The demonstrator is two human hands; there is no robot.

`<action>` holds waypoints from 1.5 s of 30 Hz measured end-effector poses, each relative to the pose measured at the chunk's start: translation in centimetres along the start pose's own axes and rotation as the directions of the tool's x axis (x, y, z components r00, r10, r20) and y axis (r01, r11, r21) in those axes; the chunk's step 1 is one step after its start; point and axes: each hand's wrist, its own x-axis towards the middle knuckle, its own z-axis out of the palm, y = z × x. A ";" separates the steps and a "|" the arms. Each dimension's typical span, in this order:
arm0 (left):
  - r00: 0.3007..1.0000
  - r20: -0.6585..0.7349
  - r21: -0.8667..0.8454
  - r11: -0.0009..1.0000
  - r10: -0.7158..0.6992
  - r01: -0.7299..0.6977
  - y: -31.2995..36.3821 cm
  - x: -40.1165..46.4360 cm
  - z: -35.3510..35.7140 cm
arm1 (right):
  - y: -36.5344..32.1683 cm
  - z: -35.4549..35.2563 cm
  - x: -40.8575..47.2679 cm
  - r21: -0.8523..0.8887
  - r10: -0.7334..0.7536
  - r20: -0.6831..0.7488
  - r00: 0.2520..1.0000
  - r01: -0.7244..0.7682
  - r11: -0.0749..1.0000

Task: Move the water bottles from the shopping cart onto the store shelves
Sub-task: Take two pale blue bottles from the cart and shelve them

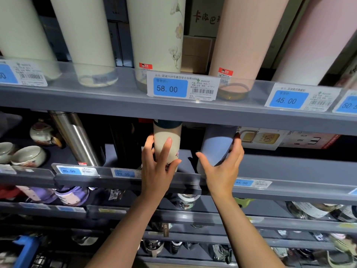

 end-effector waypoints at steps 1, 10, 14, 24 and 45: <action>1.000 0.001 0.001 1.000 -0.003 0.003 0.0 0.0 0.0 | -0.1 0.1 0.0 -0.011 0.007 -0.003 1.000 -0.007 1.000; 1.000 0.006 0.019 1.000 -0.003 0.003 -0.1 -0.2 0.1 | -0.2 -0.1 -0.2 -0.024 0.035 0.016 0.999 -0.035 0.999; 0.999 0.038 0.011 1.000 0.012 -0.012 0.0 -0.3 -0.4 | -0.1 -0.6 -0.2 0.025 0.018 0.044 0.999 -0.019 0.999; 0.994 0.096 -0.038 0.997 -0.057 0.061 0.9 -3.9 -2.4 | 1.7 -3.5 -4.4 0.087 -0.194 0.080 0.978 0.187 0.979; 0.770 -0.071 0.449 0.669 -0.634 0.592 -4.2 -17.5 -23.8 | -7.3 7.8 -18.8 0.523 -0.542 0.711 0.448 0.179 0.833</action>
